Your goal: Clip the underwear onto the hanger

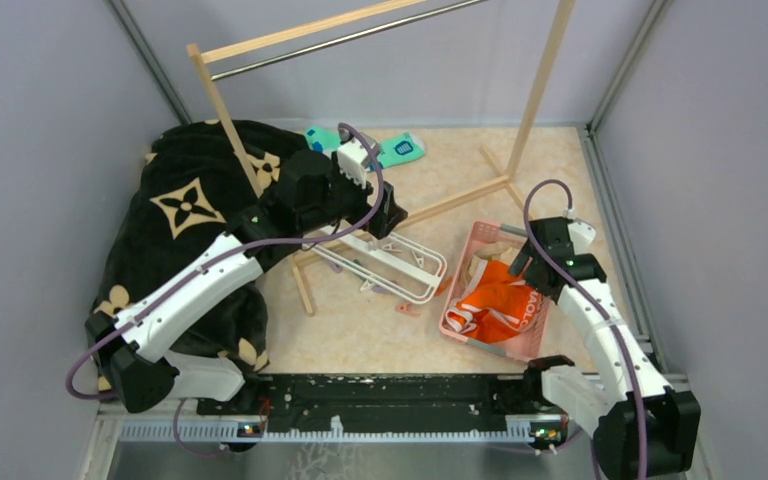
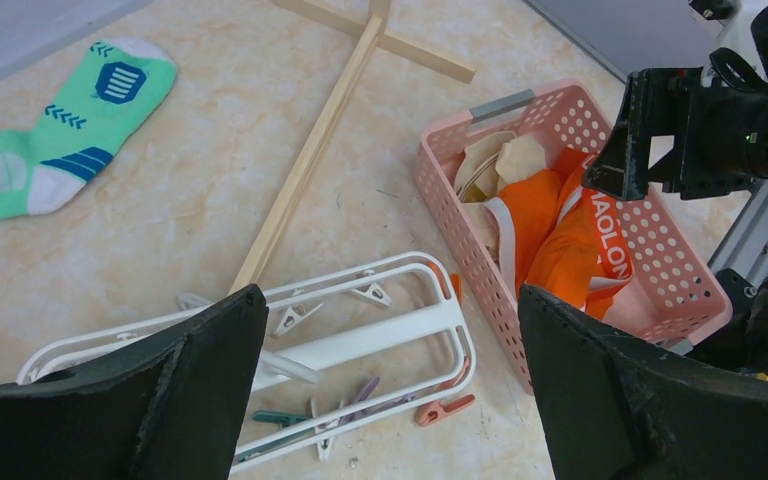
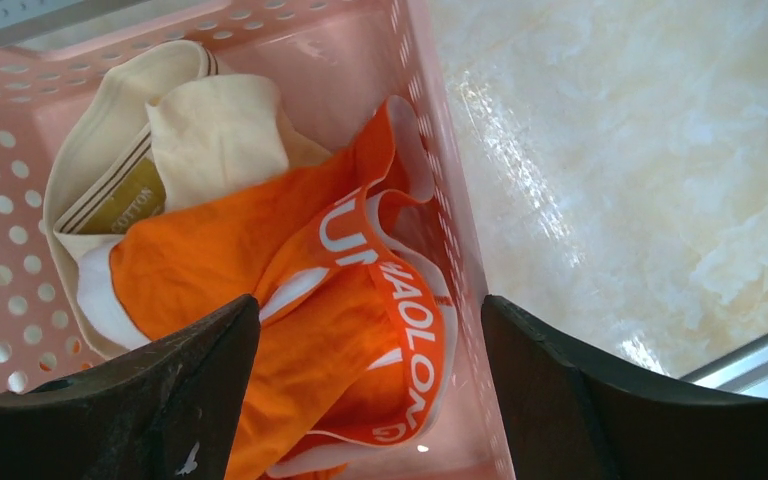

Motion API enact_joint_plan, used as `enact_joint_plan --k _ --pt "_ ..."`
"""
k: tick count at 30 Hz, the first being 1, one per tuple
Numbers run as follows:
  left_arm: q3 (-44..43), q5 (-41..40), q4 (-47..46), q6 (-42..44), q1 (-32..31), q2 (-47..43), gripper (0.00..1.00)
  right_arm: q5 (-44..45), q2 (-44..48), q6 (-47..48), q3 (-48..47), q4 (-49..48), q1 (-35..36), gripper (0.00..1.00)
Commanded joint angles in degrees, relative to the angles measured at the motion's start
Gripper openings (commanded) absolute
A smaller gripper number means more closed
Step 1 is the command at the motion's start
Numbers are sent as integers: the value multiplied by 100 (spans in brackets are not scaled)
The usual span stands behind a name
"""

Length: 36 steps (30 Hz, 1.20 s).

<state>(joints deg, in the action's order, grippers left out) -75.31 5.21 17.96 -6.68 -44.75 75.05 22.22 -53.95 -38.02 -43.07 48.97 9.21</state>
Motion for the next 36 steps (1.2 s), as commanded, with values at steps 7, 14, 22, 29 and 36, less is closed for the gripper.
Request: enact_joint_plan --k 7,14,22,29,36 --pt "74 -216 -25 83 -7 -166 100 -382 -315 1 209 -1085 -253 65" --pt "156 -232 30 82 -8 -211 100 -341 -545 52 365 -1269 -364 59" --pt "247 12 120 -99 -15 -192 100 -246 -635 100 406 -1494 -417 29" --pt "273 13 121 -403 -551 51 100 180 -5 291 126 -1360 -422 0" --pt "239 -283 1 -945 -1334 664 99 200 1014 720 -890 -1037 -422 0"
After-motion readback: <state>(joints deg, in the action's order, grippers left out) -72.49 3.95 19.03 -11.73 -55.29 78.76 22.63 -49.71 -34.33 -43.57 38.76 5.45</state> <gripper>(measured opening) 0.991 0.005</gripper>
